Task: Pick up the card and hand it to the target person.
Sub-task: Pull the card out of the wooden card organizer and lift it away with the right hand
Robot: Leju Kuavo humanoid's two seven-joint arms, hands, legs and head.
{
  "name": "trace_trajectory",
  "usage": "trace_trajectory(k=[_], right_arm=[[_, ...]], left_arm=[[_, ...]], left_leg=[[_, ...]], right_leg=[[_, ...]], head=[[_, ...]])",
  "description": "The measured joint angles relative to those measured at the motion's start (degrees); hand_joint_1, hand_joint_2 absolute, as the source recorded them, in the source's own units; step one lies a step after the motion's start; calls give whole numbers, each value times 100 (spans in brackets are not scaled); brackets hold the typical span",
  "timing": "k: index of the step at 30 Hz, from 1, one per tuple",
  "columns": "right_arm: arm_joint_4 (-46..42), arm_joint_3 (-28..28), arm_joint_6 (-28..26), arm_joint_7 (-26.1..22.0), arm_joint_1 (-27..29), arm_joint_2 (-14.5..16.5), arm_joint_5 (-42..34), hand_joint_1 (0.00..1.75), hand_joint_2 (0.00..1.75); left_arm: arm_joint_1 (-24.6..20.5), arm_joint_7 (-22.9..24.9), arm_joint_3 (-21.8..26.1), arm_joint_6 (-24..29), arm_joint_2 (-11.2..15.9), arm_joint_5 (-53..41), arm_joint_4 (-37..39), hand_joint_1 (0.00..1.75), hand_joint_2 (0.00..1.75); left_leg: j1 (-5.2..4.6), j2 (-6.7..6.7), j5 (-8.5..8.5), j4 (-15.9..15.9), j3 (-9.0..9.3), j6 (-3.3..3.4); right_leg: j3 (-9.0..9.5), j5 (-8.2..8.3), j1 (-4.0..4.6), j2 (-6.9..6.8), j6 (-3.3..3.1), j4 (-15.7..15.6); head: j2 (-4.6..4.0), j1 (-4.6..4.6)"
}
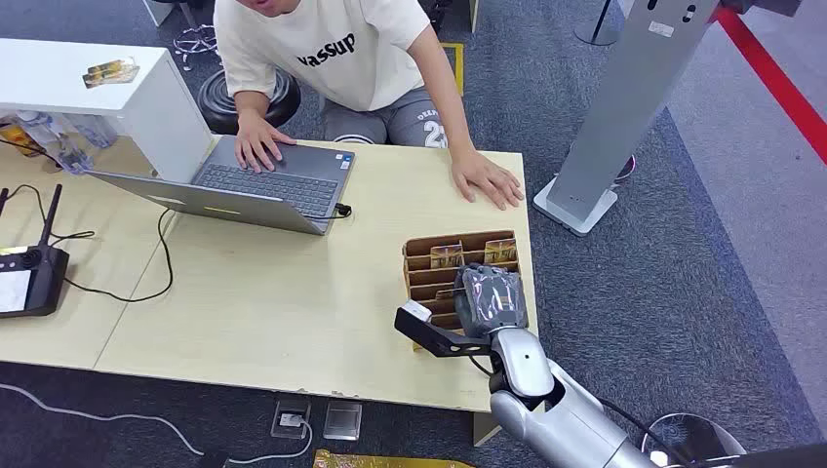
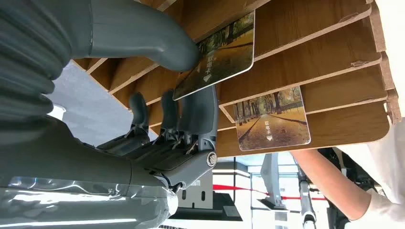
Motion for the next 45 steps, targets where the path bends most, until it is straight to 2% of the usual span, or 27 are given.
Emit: trace_trajectory(k=[6, 11, 20, 24, 30, 39, 45], right_arm=[[0, 2, 9, -10, 0, 0, 0, 133, 175], [0, 9, 61, -30, 0, 1, 0, 134, 175], [0, 45, 70, -31, 4, 0, 0, 149, 175], [0, 46, 70, -31, 5, 0, 2, 151, 175], [0, 44, 92, -32, 7, 0, 47, 150, 175], [-49, -10, 151, -27, 52, -8, 63, 150, 175], [-315, -93, 406, 19, 42, -96, -382, 150, 175]], left_arm=[[0, 4, 0, 0, 0, 0, 0, 0, 0], [0, 17, 0, 1, 0, 0, 0, 0, 0], [0, 37, -2, -31, 2, -20, 0, 0, 0], [0, 25, -2, -120, 2, -22, 0, 0, 175], [0, -72, -2, -270, 2, -22, 0, 0, 175], [0, -43, -2, -163, 2, -22, 0, 0, 175], [2, -22, -2, -137, 3, -19, 0, 0, 175]], left_leg=[[0, 0, 0, 0, 1, 0], [0, 0, 0, 0, 2, 0], [0, 0, 0, 0, 3, 0], [0, 0, 0, 0, 3, 0], [0, 0, 0, 0, 3, 0], [0, 1, 0, 0, 4, 0], [0, 0, 1, 0, 2, 0]], right_leg=[[1, 0, 0, 0, 0, 0], [1, 0, 0, 0, 0, 0], [2, 0, 0, 0, 0, 0], [2, 0, 0, 0, 0, 0], [2, 0, 0, 0, 0, 0], [2, 0, 0, 0, 0, 0], [1, 0, 0, 0, 0, 0]], head=[[0, -2], [0, -2], [0, -2], [0, -2], [0, -2], [0, -2], [0, 1]])
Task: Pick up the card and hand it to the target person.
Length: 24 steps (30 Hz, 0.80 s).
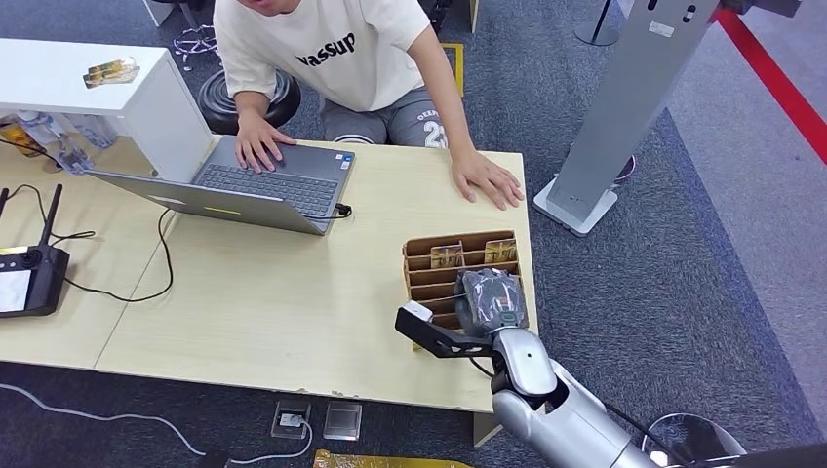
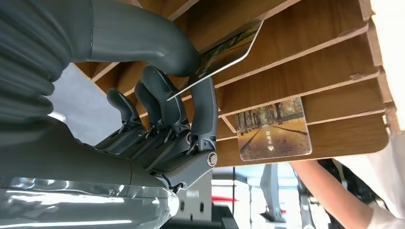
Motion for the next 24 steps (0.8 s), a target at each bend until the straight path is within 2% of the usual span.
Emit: trace_trajectory(k=[6, 11, 20, 24], right_arm=[[-606, -175, 301, -8, -132, -238, -766, 150, 175], [-1134, -255, 420, 18, -301, -421, -1060, 150, 175], [-1620, -357, 308, 5, -397, -591, -1286, 150, 175], [-1684, -406, 54, -263, -374, -632, -1666, 150, 175]], left_arm=[[3, 0, 1, 18, 10, 76, 0, 0, 175], [10, 0, 2, 43, 18, 133, 0, 0, 175], [13, 3, 2, 68, 19, 158, 0, 0, 175], [13, 5, 2, 69, 16, 157, 0, 0, 175]], left_leg=[[0, 0, 0, 0, -1, 0], [0, 0, 0, 0, 0, 0], [0, 0, 0, 0, -1, 0], [0, 0, -1, 0, -1, 0]], right_leg=[[-1, 0, 0, 0, 0, 0], [-1, 0, 0, 0, 0, 0], [-2, 0, 0, 0, 0, 0], [-2, 0, 0, 0, 0, 0]], head=[[0, -4], [0, -6], [0, 0], [0, -3]])
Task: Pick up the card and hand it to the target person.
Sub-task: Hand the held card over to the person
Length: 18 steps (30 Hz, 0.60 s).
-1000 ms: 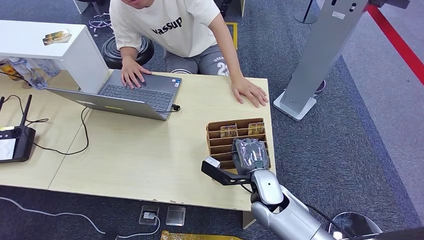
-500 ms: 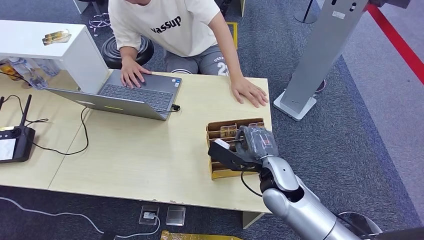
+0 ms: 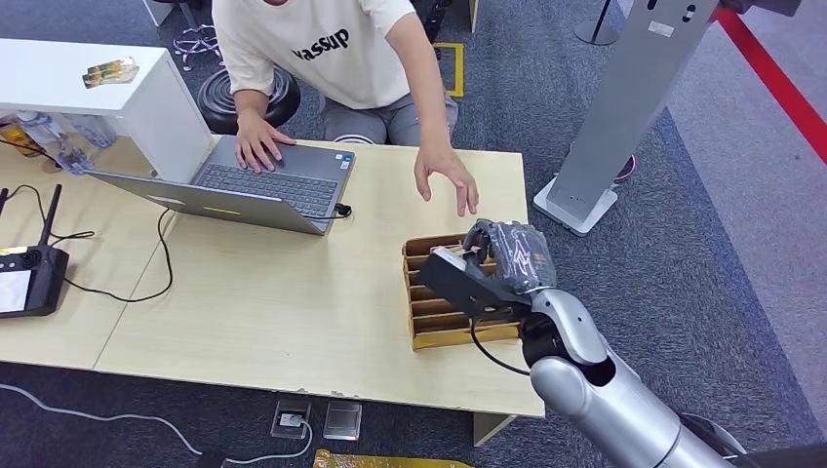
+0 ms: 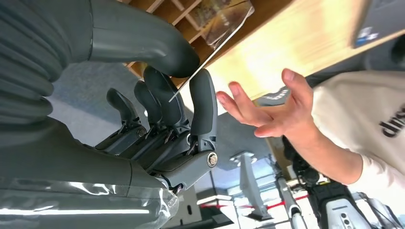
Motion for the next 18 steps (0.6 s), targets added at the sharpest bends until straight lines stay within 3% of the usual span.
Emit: trace_trajectory(k=[4, 9, 14, 18], right_arm=[[20, -104, -378, -586, 69, -2, -694, 150, 175], [268, -278, -903, -1912, 196, 37, -2364, 150, 175], [720, -428, -1042, -2892, 268, 178, -3975, 150, 175], [1093, -504, -1092, -3358, 276, 306, -4627, 150, 175]], left_arm=[[0, -3, 0, -1, 0, -2, 0, 0, 175], [-1, -13, 0, -3, -4, -25, 0, 0, 175], [-6, -14, 0, -6, -9, -53, 0, 0, 175], [-9, -14, 0, -10, -11, -61, 0, 0, 175]], left_leg=[[0, 0, 0, 0, 0, 0], [0, -1, 0, 0, -2, 0], [0, -1, 0, 0, -3, 0], [0, -1, 0, 0, -4, 0]], right_leg=[[0, 0, 0, 0, 0, 0], [1, 0, 0, -1, 0, 0], [1, 0, 0, -1, 0, 0], [0, 0, 0, -1, 0, 0]], head=[[0, -4], [0, 0], [0, 4], [0, -5]])
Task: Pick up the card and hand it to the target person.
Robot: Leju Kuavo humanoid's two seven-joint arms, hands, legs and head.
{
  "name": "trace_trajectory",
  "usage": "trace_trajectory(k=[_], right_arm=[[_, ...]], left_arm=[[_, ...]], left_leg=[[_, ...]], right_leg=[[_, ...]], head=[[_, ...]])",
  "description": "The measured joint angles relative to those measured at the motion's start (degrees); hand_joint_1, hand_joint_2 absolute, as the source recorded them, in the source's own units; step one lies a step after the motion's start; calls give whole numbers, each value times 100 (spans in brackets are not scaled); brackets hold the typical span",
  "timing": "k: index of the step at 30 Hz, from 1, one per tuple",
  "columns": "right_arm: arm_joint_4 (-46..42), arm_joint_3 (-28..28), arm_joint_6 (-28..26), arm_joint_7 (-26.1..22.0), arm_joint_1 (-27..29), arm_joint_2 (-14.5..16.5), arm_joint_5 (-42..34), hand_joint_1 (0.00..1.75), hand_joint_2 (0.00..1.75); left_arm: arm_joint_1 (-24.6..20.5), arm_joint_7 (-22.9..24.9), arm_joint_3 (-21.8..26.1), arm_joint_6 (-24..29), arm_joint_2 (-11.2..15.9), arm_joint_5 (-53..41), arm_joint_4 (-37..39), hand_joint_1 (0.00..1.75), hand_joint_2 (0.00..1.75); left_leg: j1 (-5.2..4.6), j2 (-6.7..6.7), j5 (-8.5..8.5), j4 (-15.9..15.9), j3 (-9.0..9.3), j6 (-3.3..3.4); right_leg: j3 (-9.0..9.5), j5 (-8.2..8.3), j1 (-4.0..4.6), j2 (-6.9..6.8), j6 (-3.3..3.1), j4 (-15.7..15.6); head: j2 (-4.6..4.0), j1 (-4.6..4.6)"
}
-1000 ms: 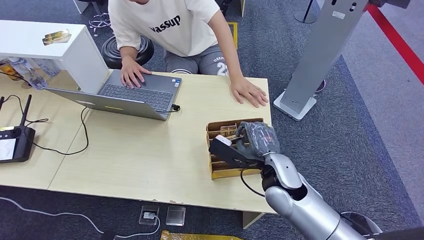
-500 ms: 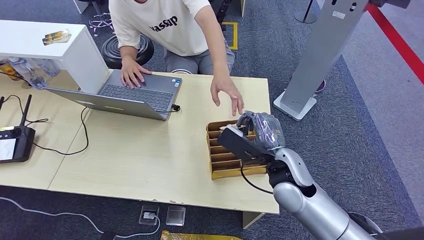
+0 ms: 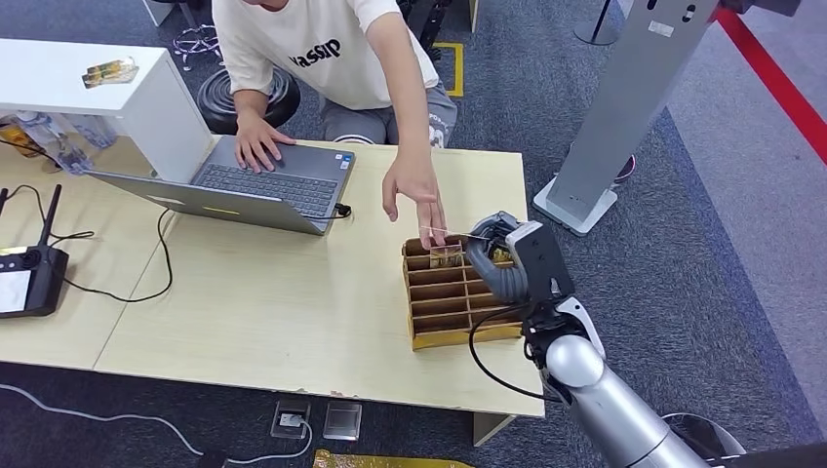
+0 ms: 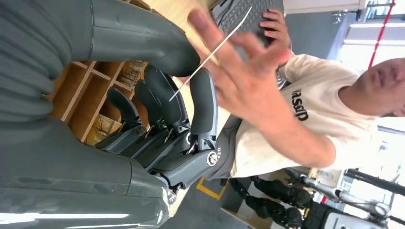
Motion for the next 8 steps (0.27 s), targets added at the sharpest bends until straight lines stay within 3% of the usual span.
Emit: trace_trajectory(k=[8], right_arm=[[504, -16, -192, -265, -10, 158, -233, 150, 175]], left_arm=[[-4, 0, -1, -81, 0, 1, 0, 0, 175]], left_leg=[[0, 0, 0, 0, 0, 0]], right_leg=[[0, 0, 0, 0, 0, 0]], head=[[0, 6]])
